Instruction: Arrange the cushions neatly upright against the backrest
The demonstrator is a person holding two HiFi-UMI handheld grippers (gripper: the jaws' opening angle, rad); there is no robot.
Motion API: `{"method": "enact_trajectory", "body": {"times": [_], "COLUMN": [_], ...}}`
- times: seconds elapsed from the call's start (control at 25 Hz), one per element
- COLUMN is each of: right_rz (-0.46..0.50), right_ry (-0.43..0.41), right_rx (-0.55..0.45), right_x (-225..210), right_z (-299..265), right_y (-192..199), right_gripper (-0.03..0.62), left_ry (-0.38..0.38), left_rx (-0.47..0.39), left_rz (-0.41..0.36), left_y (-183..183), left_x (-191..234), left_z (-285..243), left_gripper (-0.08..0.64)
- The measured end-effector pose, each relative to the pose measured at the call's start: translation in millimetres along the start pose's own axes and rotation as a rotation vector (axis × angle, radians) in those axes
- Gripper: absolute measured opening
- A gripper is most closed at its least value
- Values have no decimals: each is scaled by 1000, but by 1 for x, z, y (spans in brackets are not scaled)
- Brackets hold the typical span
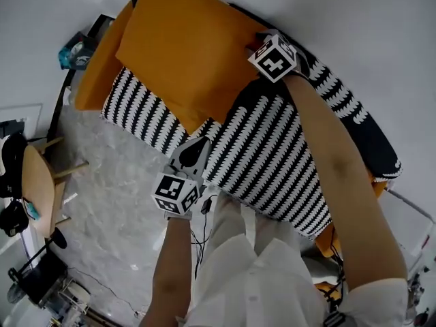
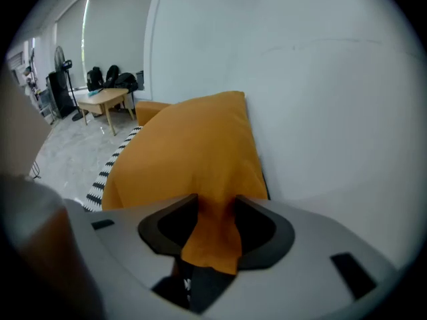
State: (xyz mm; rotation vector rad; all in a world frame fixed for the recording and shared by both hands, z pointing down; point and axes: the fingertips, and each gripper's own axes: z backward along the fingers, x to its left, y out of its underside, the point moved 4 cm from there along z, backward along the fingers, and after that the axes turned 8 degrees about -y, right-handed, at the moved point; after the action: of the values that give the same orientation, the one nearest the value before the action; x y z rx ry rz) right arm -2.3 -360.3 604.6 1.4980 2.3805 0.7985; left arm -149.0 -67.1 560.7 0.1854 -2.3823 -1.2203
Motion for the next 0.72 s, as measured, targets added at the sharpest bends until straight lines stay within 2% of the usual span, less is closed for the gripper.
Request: {"method": "enact_trajectory", "body": {"times": [0.12,0.16,0.32,0.48,0.6,0.72], "right_rz": [57,67,89,189,215,205], "right_ry": [10,15,-16,-97,-141,-146], "right_rx": [40,45,12,0,15,45], "right_x": [11,14,29,62,79,84], "right_z": [-7,-6,13,40,60,84], "right_y": [-2,-3,-13,-16,0,32], "right_gripper": [52,24,14,14,14,14], "left_ry": [0,4,24,56,86,121], "left_rx": [0,-1,-3,0,4,8], "left_rz": [3,-1,-14,-38,-62,-82], "left_y": [-1,-2,-7,-9,-12,-14], "left_x": [2,1,-9,-29,-50,-76], "left_z": [1,1,1,1,-2,-5], "left_gripper": [17,17,17,17,17,17]}}
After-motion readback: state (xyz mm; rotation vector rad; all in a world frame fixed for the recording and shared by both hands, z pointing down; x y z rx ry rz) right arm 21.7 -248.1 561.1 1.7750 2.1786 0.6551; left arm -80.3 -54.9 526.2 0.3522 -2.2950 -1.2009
